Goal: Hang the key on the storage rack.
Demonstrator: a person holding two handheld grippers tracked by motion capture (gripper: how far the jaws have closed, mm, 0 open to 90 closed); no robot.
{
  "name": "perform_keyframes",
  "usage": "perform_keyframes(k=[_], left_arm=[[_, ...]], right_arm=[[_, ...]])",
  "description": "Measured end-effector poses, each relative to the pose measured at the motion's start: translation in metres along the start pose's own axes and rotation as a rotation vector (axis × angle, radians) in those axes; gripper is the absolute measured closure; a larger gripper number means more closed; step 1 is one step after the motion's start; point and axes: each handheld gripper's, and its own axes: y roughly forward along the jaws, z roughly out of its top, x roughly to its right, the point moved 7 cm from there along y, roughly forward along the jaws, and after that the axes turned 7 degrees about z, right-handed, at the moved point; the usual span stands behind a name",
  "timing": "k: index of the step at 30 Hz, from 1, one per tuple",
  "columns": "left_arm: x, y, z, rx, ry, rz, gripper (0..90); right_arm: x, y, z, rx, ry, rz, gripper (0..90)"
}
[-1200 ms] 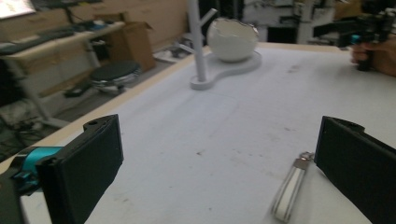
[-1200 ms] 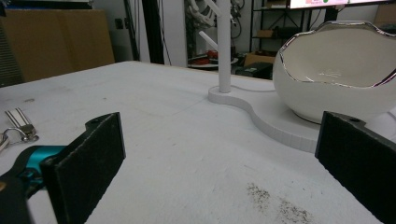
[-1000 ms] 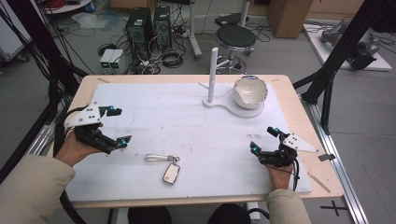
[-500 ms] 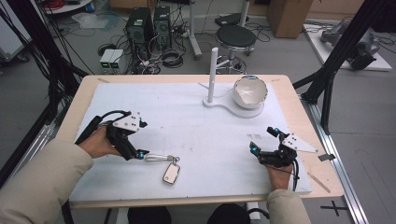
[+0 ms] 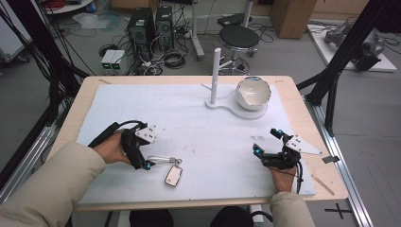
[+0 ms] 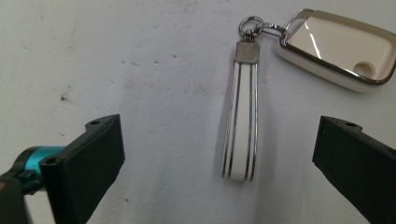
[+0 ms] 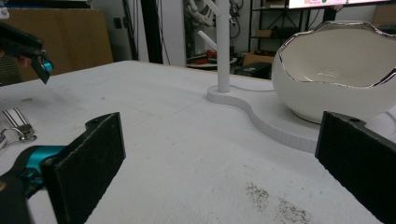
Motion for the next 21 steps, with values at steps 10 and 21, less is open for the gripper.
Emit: perform_keyframes(k=[10,21], left_arm=[[0.0068,0.0067,-0.0035,-0.122,-0.035,-0.032,22.1],[0.0078,0.0052,-0.001,-0.197,-0.04,-0.036,38.2]], right_arm=[[0.0001,0.0,-0.0001,0.0,-0.001,-0.001,0.7],[0.0001,0.0,0.0,0.0,-0.001,-0.003,0.6]])
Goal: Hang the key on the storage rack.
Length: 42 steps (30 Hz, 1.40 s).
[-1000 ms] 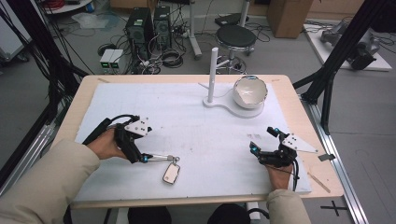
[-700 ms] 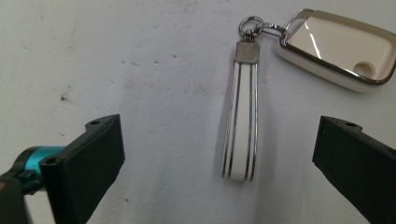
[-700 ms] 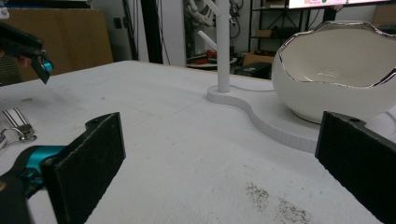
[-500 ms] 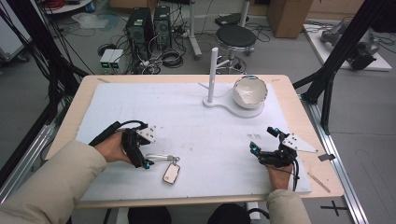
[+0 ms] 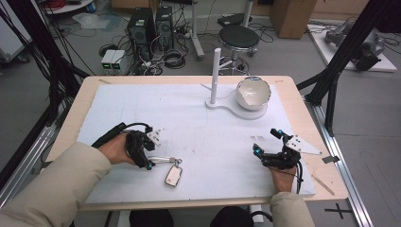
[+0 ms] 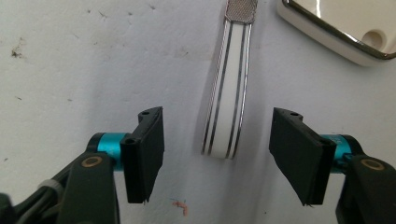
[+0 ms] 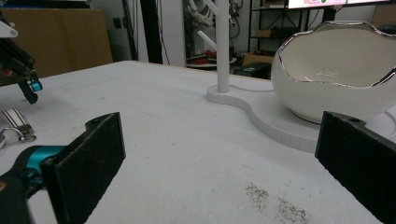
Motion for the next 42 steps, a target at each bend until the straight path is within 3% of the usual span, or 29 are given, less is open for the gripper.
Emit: perform_keyframes(k=[7,14,15,16,20,27,31,38,42], left_arm=[[-0.001,0.001,0.002,-0.054,0.015,-0.005,45.0],[0.0,0.004,0.002,-0.071,0.021,-0.012,54.3],[0.0,0.004,0.002,-0.073,0.034,-0.011,57.8],[0.001,0.005,0.001,-0.081,0.042,-0.017,70.0],[0.003,0.005,0.001,-0.083,0.063,-0.018,73.7],[0.004,0.001,0.001,-0.069,0.078,-0.033,74.2],[0.006,-0.001,0.002,-0.06,0.077,-0.017,74.4],[0.003,-0.013,0.009,0.023,0.072,-0.013,74.5],[0.002,-0.023,0.014,0.072,0.049,0.003,74.5]], right_arm=[[0.0,0.0,0.0,0.0,-0.001,0.0,0.6],[0.0,0.0,0.0,0.0,-0.002,0.0,0.6],[0.0,0.0,0.0,0.0,-0.002,0.0,0.6],[0.0,0.0,0.0,0.0,-0.002,0.0,0.6],[0.0,0.0,0.0,0.0,-0.003,-0.001,0.7],[0.0,0.0,0.0,-0.004,-0.003,-0.006,0.7],[0.0,0.0,0.0,-0.002,-0.007,-0.006,0.7],[0.003,-0.001,0.001,0.01,0.032,-0.011,0.6],[0.003,-0.001,0.003,-0.018,0.05,-0.007,0.6]])
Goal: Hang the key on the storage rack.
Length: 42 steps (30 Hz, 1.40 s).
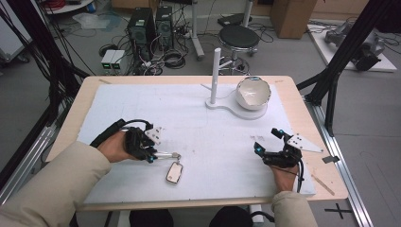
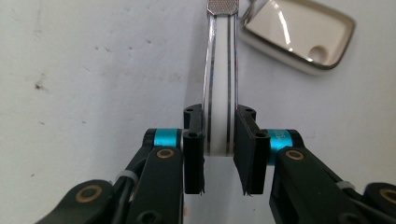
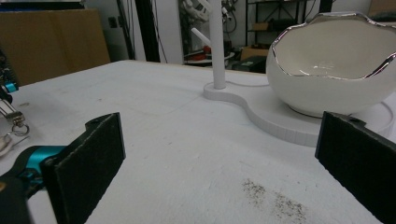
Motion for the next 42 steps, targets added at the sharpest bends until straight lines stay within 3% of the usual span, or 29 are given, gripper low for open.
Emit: perform_keyframes(k=[6,8,9,10,11,14,15,22,24,25,27,28,29,31,37,42], left_arm=[[-0.003,-0.016,0.011,0.088,-0.049,0.005,74.5],[-0.005,-0.021,0.015,0.105,-0.043,0.007,74.5],[-0.005,-0.022,0.018,0.122,-0.063,0.005,74.5],[-0.006,-0.025,0.02,0.128,-0.056,0.016,74.5],[-0.006,-0.026,0.023,0.14,-0.067,0.013,74.6],[-0.007,-0.035,0.035,0.176,-0.067,0.007,74.6],[-0.008,-0.04,0.043,0.205,-0.071,0.015,74.6],[-0.011,-0.052,0.061,0.25,-0.068,0.015,74.6],[-0.011,-0.053,0.065,0.256,-0.055,0.018,74.6],[-0.011,-0.054,0.067,0.261,-0.046,0.017,74.6],[-0.011,-0.056,0.071,0.263,-0.045,0.016,74.6],[-0.012,-0.057,0.073,0.271,-0.039,0.023,74.6],[-0.012,-0.059,0.075,0.274,-0.045,0.014,74.5],[-0.012,-0.06,0.079,0.283,-0.043,0.011,74.6],[-0.011,-0.061,0.089,0.302,-0.044,0.006,74.6],[-0.008,-0.06,0.092,0.304,-0.023,-0.007,74.5]], right_arm=[[-0.01,0.001,0.026,0.007,0.014,0.082,0.6],[-0.017,0.004,0.038,-0.011,0.002,0.129,0.7],[-0.019,0.005,0.042,-0.013,-0.01,0.143,0.7],[-0.026,0.01,0.053,-0.024,-0.017,0.197,0.7],[-0.029,0.012,0.058,-0.019,-0.03,0.215,0.7],[-0.036,0.017,0.068,-0.036,-0.039,0.247,0.7],[-0.043,0.022,0.077,-0.055,-0.073,0.277,0.7],[-0.063,0.038,0.103,-0.114,-0.134,0.366,0.7],[-0.073,0.046,0.113,-0.13,-0.148,0.415,0.7],[-0.073,0.046,0.113,-0.13,-0.148,0.415,0.7],[-0.084,0.057,0.121,-0.165,-0.166,0.469,0.7],[-0.084,0.057,0.121,-0.165,-0.166,0.469,0.7],[-0.092,0.064,0.124,-0.199,-0.173,0.505,0.6],[-0.096,0.069,0.125,-0.216,-0.186,0.523,0.6],[-0.117,0.092,0.127,-0.337,-0.252,0.61,0.6],[-0.134,0.107,0.124,-0.441,-0.313,0.676,0.6]])
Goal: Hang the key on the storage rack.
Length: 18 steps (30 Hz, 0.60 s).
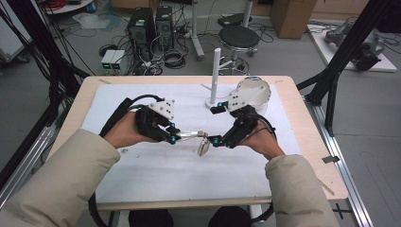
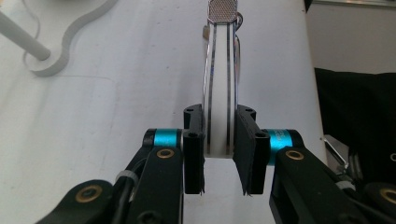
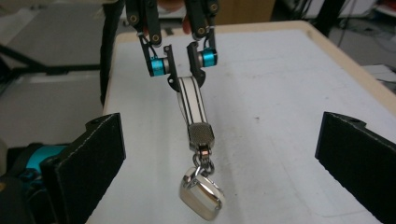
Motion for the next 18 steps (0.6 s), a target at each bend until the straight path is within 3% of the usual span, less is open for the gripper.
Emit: perform_keyframes(k=[6,7,8,12,13,18], left_arm=[[0.005,0.001,0.002,-0.013,0.022,-0.01,74.5],[0.006,0.001,0.002,-0.016,0.021,-0.014,74.5],[0.007,0.002,0.003,-0.017,0.024,-0.005,74.5],[0.013,0.003,0.005,-0.022,0.036,-0.015,74.6],[0.013,0.002,0.005,-0.023,0.044,-0.007,74.5],[0.015,0.002,0.006,-0.019,0.048,-0.005,74.5]], right_arm=[[-0.004,0.021,0.0,-0.125,-0.034,0.045,1.7],[-0.004,0.021,0.0,-0.125,-0.034,0.045,1.7],[-0.007,0.025,-0.002,-0.163,-0.037,0.069,5.1],[-0.011,0.03,-0.003,-0.205,-0.041,0.08,7.8],[-0.012,0.031,-0.003,-0.218,-0.036,0.086,18.9],[-0.014,0.031,-0.005,-0.248,-0.065,0.109,32.3]])
